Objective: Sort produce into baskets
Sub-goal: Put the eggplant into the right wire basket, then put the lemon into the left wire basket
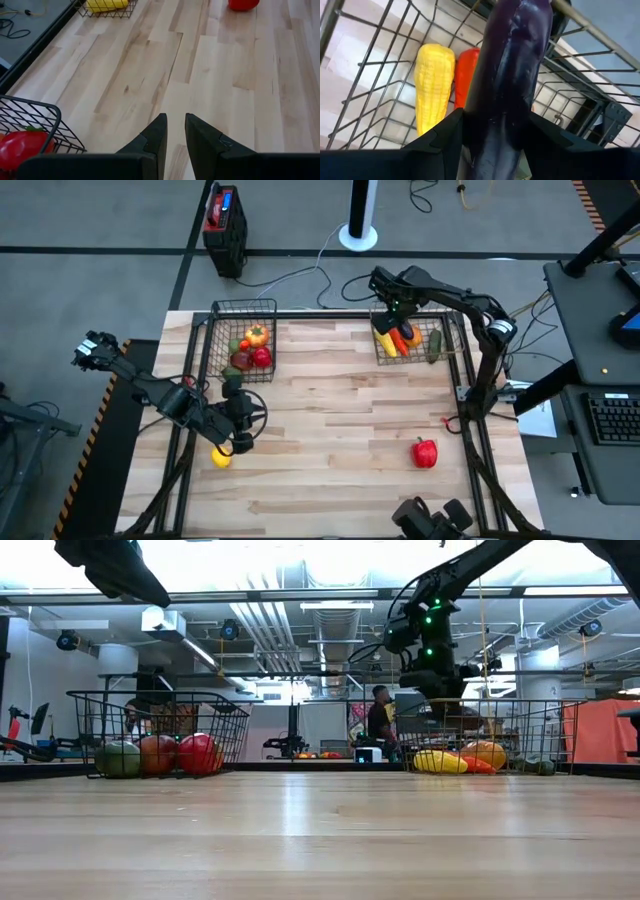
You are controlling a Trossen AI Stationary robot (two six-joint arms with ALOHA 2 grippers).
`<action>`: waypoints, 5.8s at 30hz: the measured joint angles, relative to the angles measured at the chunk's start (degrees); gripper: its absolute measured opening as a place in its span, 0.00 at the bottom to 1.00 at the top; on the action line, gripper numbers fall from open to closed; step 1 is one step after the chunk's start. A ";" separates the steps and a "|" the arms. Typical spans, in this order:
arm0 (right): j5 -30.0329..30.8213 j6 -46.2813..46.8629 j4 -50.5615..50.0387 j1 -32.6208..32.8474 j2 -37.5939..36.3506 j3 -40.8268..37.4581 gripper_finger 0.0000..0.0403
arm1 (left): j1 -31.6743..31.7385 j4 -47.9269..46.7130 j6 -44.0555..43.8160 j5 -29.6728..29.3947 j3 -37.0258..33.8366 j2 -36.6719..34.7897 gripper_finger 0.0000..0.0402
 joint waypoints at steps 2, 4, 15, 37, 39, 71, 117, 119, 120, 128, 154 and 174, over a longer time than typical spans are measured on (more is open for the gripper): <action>-0.27 0.00 0.04 0.00 0.00 -0.31 0.41 | 0.00 0.00 0.00 0.00 0.00 0.00 0.13; -0.31 0.00 0.08 0.00 0.00 -0.48 0.41 | 0.00 0.00 0.00 0.00 0.00 0.00 0.13; -0.80 -6.24 -1.95 0.23 0.02 -0.60 0.41 | 0.00 -0.11 0.00 0.00 -0.07 0.00 0.13; 2.64 -29.15 -3.52 1.85 -5.40 -7.35 0.40 | 0.00 -0.50 1.04 -0.74 -0.09 0.01 0.13; 2.66 -30.51 -3.49 1.90 -5.46 -8.31 0.38 | 0.00 -0.50 1.08 -0.80 -0.09 0.00 0.13; 3.30 -28.01 -0.85 1.90 -5.49 -11.23 0.55 | 0.02 -0.50 2.91 -1.30 -0.09 0.00 0.13; 5.90 7.13 33.89 56.10 -34.21 -26.47 0.55 | -3.67 -30.20 -36.86 38.07 17.74 20.98 0.13; 6.11 8.12 33.87 57.00 -34.21 -26.75 0.55 | -4.39 -36.90 -40.72 38.10 20.78 23.68 0.13; 6.13 8.39 33.87 57.42 -34.20 -26.81 0.55 | -4.69 -39.71 -43.71 38.05 22.07 25.12 0.13; 6.23 8.17 34.90 59.32 -33.99 -27.40 0.55 | -9.81 -44.52 -49.88 38.14 27.81 32.60 0.15; 6.16 9.89 35.15 59.45 -33.99 -27.83 0.55 | -12.37 -32.63 -53.31 39.21 9.63 30.71 0.68; 6.14 11.47 35.15 59.45 -33.99 -28.33 0.55 | -12.35 -23.91 -52.48 38.54 2.75 30.56 0.68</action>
